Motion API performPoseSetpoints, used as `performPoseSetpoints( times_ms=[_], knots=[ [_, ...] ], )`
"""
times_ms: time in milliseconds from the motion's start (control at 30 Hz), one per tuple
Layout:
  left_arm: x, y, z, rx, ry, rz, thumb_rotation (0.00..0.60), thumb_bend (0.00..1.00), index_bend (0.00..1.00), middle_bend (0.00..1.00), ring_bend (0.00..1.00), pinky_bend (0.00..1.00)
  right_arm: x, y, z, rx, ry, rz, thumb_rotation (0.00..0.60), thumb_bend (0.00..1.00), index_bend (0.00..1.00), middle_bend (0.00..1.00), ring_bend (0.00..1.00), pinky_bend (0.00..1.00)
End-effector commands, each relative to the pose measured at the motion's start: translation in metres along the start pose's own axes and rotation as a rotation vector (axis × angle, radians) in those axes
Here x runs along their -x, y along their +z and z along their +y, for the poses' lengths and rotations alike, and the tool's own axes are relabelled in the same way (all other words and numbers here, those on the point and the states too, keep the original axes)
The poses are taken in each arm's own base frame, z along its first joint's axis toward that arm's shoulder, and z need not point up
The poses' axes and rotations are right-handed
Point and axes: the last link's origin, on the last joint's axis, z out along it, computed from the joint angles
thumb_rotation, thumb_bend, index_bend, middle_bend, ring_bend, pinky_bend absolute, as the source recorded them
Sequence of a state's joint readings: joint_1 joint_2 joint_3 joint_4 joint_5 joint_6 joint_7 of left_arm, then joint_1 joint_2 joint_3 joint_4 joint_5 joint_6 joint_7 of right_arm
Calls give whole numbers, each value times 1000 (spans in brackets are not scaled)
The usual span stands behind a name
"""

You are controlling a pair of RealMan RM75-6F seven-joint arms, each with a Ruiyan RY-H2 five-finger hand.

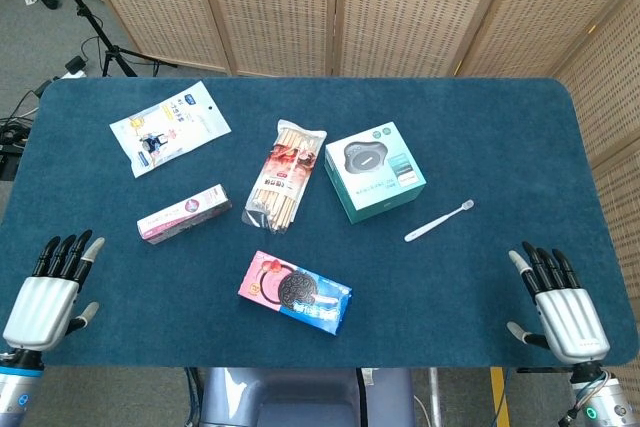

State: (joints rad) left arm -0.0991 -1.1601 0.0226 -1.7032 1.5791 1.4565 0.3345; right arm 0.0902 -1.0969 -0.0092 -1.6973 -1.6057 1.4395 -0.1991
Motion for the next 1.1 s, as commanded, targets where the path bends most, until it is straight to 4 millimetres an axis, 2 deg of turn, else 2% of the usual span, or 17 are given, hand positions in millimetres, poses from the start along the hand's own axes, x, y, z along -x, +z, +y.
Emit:
performPoseSetpoints(
  times_ms=[33, 400, 500, 600, 667, 767, 900, 967, 1100],
  knots=[
    [-1, 0, 0, -1, -1, 4, 600, 214, 0, 0, 0, 0, 1, 0, 0, 1, -4, -3, 600, 105, 0, 0, 0, 0],
    [-1, 0, 3, 5, -8, 18, 600, 220, 0, 0, 0, 0, -1, -1, 1, 5, 2, 2, 600, 105, 0, 0, 0, 0],
    [-2, 2, 4, 4, -20, 36, 600, 264, 0, 7, 34, 21, -1, -1, 1, 8, 4, 1, 600, 105, 0, 0, 0, 0],
    [-3, 4, 7, 12, -34, 53, 600, 359, 0, 171, 258, 203, -1, -1, 2, 10, 4, 1, 600, 105, 0, 0, 0, 0],
    [-4, 7, 8, 29, -43, 69, 600, 450, 0, 338, 399, 323, -1, -1, 2, 11, 7, 2, 600, 105, 0, 0, 0, 0],
    [-4, 11, 9, 40, -49, 68, 600, 564, 0, 501, 542, 409, -1, -1, 2, 13, 7, 2, 600, 105, 0, 0, 0, 0],
    [-7, 27, 12, 67, -67, 9, 600, 740, 0, 609, 626, 477, -2, -1, 3, 16, 9, 3, 600, 105, 0, 0, 0, 0],
    [-9, 35, 14, 80, -72, -33, 600, 799, 0, 627, 640, 491, -2, 0, 3, 19, 10, 3, 600, 105, 0, 0, 0, 0],
    [-15, 53, 19, 89, -118, -137, 600, 833, 0, 632, 645, 496, -2, 0, 4, 21, 12, 5, 600, 106, 0, 0, 0, 0]
  ],
)
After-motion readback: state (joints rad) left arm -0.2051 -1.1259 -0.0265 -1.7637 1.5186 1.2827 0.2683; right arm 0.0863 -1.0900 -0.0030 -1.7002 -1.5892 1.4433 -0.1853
